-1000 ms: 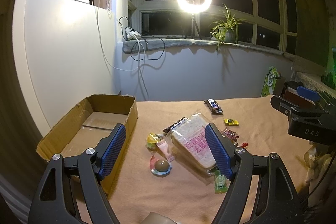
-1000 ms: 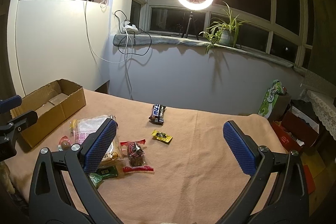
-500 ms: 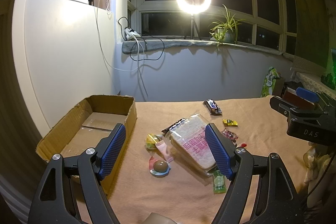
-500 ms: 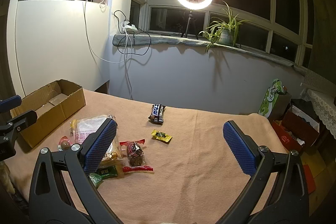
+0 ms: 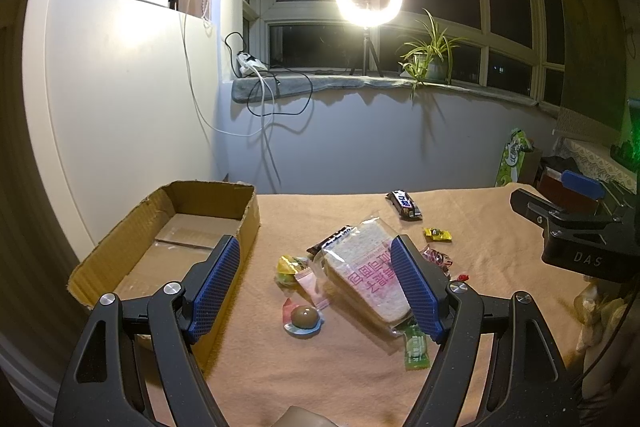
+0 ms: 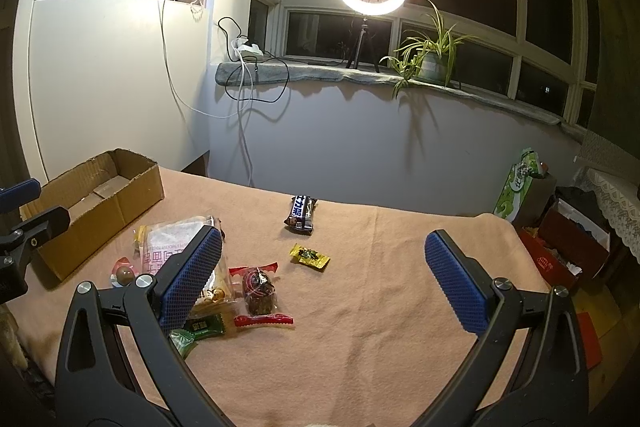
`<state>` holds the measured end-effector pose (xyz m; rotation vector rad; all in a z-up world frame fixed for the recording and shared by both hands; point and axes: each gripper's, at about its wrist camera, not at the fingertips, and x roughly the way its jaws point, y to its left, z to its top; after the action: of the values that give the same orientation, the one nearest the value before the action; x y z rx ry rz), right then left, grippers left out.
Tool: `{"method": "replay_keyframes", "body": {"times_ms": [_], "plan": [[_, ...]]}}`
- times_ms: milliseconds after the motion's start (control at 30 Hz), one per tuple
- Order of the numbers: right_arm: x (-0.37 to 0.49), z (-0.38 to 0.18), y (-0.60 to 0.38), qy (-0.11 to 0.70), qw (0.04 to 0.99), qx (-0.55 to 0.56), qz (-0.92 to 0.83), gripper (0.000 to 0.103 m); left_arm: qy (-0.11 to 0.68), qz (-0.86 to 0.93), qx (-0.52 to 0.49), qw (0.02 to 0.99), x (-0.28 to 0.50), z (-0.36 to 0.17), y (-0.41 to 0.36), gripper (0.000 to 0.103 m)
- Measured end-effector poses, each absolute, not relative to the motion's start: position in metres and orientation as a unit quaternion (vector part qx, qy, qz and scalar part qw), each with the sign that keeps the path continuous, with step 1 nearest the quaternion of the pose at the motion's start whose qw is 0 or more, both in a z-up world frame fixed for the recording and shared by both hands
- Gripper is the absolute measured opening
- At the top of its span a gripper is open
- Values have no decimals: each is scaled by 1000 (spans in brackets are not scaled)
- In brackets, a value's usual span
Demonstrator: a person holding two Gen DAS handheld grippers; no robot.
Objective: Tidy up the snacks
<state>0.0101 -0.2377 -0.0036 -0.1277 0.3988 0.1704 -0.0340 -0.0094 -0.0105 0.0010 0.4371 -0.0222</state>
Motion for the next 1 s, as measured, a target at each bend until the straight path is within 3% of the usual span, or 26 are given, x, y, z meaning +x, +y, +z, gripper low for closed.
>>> {"method": "replay_keyframes", "body": {"times_ms": [700, 1000], "plan": [[20, -14, -238, 215, 970, -59, 97, 103, 221, -15, -1, 975, -31, -13, -13, 78], [44, -33, -231, 266, 951, -56, 146, 103, 263, -44, -23, 963, -15, -29, -7, 78]]}}
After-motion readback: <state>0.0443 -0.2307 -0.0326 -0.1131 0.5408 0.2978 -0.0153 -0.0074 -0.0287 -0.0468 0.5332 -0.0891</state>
